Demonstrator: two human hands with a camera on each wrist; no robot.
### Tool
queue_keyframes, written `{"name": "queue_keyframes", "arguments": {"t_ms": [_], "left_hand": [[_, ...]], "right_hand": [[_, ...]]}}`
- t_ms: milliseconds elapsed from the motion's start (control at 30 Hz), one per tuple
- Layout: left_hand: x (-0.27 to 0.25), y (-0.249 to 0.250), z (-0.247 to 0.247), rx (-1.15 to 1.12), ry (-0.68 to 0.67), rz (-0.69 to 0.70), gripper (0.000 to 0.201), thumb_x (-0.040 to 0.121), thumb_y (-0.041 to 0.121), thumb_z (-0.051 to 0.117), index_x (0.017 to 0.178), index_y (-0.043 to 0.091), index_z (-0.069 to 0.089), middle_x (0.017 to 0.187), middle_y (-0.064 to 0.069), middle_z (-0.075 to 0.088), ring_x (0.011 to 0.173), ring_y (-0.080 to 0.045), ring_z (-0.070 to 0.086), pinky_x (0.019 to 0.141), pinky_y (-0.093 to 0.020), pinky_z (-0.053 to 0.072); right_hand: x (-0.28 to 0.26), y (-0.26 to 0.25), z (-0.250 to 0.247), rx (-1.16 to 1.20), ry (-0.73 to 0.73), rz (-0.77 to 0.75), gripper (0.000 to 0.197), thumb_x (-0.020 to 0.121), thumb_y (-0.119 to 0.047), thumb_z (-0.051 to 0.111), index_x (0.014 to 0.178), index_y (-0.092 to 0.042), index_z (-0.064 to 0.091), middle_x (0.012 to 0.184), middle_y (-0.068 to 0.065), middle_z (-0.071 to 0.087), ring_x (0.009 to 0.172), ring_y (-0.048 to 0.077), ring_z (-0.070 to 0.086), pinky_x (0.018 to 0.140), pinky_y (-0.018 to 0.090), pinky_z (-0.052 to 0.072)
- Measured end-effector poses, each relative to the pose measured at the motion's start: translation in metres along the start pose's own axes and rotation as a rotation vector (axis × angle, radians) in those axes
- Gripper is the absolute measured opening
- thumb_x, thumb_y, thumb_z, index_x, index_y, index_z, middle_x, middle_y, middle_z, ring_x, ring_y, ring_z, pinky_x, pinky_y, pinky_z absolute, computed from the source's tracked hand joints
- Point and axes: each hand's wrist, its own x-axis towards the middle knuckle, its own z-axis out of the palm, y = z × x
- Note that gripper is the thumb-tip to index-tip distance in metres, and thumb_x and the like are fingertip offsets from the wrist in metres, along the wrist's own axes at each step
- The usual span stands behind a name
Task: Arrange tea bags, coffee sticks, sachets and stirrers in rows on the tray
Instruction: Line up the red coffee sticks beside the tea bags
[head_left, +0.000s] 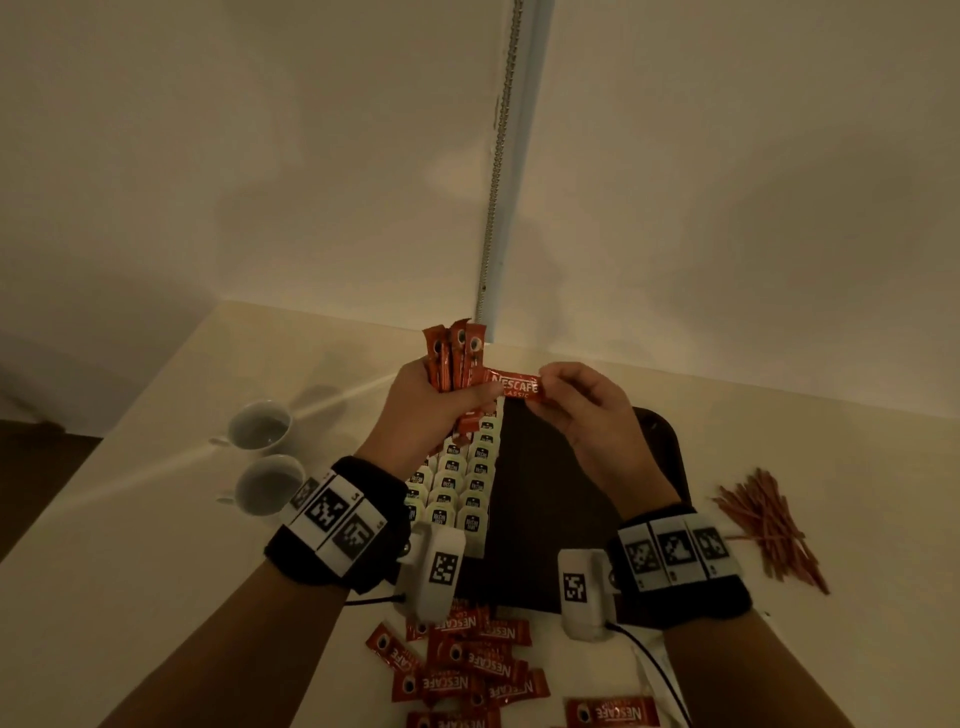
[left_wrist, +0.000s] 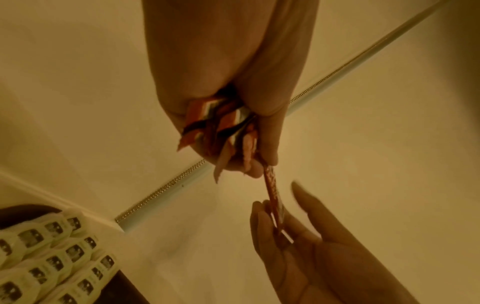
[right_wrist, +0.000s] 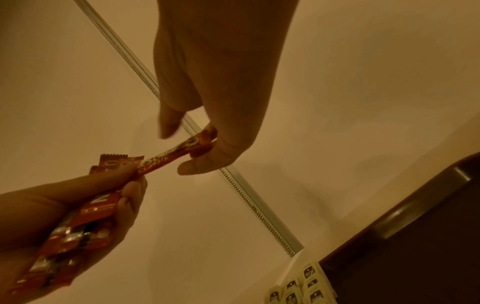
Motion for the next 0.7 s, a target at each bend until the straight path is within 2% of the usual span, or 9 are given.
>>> {"name": "queue_keyframes", "arguments": {"t_ms": [100, 200, 267, 367, 500, 633, 700], "left_hand": [[0.001, -0.001, 0.000, 0.055, -0.002, 0.022, 0.023, 0.078, 0.015, 0.076, 0.097, 0.006, 0.069, 0.082, -0.009, 0.074, 0.074, -0.021, 0.072, 0.067, -0.032, 0.058], [-0.001, -0.003, 0.002, -0.005, -0.026, -0.009, 0.019, 0.080, 0.015, 0.073, 0.097, 0.007, 0.069, 0.081, -0.006, 0.073, 0.074, -0.015, 0.071, 0.066, -0.026, 0.056], [-0.003, -0.005, 0.003, -0.082, -0.022, -0.041, 0.018, 0.080, 0.013, 0.072, 0.096, 0.009, 0.068, 0.081, -0.005, 0.073, 0.073, -0.014, 0.071, 0.070, -0.029, 0.058], [-0.004, -0.010, 0.004, -0.161, 0.025, -0.062, 0.014, 0.080, 0.012, 0.072, 0.093, 0.012, 0.069, 0.081, -0.005, 0.073, 0.074, -0.017, 0.070, 0.077, -0.036, 0.056], [-0.003, -0.014, 0.006, -0.205, 0.074, -0.061, 0.013, 0.080, 0.010, 0.072, 0.093, 0.010, 0.068, 0.076, -0.002, 0.072, 0.069, -0.014, 0.068, 0.072, -0.029, 0.058], [0.003, -0.016, 0.001, -0.222, 0.084, -0.107, 0.009, 0.083, 0.014, 0.071, 0.090, 0.011, 0.068, 0.071, -0.004, 0.070, 0.064, -0.017, 0.062, 0.061, -0.031, 0.052], [0.006, -0.018, 0.000, -0.236, 0.055, -0.128, 0.007, 0.084, 0.015, 0.069, 0.091, 0.011, 0.069, 0.073, -0.005, 0.070, 0.066, -0.017, 0.062, 0.060, -0.030, 0.050]], "right_hand": [[-0.003, -0.001, 0.004, -0.148, -0.086, -0.026, 0.030, 0.075, -0.018, 0.070, 0.102, -0.013, 0.061, 0.102, 0.007, 0.064, 0.091, 0.016, 0.065, 0.074, 0.024, 0.053], [-0.003, -0.004, 0.010, -0.232, -0.106, -0.061, 0.020, 0.077, -0.011, 0.071, 0.095, -0.010, 0.064, 0.091, 0.004, 0.066, 0.080, 0.013, 0.063, 0.068, 0.020, 0.053], [0.000, -0.006, 0.009, -0.204, -0.109, -0.029, 0.014, 0.079, -0.007, 0.068, 0.093, -0.009, 0.066, 0.085, 0.003, 0.066, 0.074, 0.011, 0.063, 0.065, 0.017, 0.052], [0.004, -0.005, 0.004, -0.189, -0.103, 0.010, 0.014, 0.081, -0.007, 0.066, 0.095, -0.006, 0.067, 0.086, 0.005, 0.068, 0.071, 0.008, 0.065, 0.064, 0.016, 0.052], [0.008, -0.001, 0.001, -0.169, -0.042, -0.007, 0.012, 0.082, -0.006, 0.065, 0.093, -0.004, 0.067, 0.077, 0.005, 0.066, 0.065, 0.007, 0.060, 0.063, 0.015, 0.051], [0.016, 0.000, -0.008, -0.130, -0.119, 0.088, 0.019, 0.091, 0.000, 0.051, 0.103, -0.006, 0.064, 0.091, 0.006, 0.069, 0.080, 0.011, 0.067, 0.072, 0.017, 0.054], [0.023, 0.000, -0.012, -0.169, -0.143, 0.099, 0.017, 0.091, 0.001, 0.051, 0.101, -0.005, 0.062, 0.093, 0.007, 0.068, 0.082, 0.012, 0.067, 0.072, 0.017, 0.054]]}}
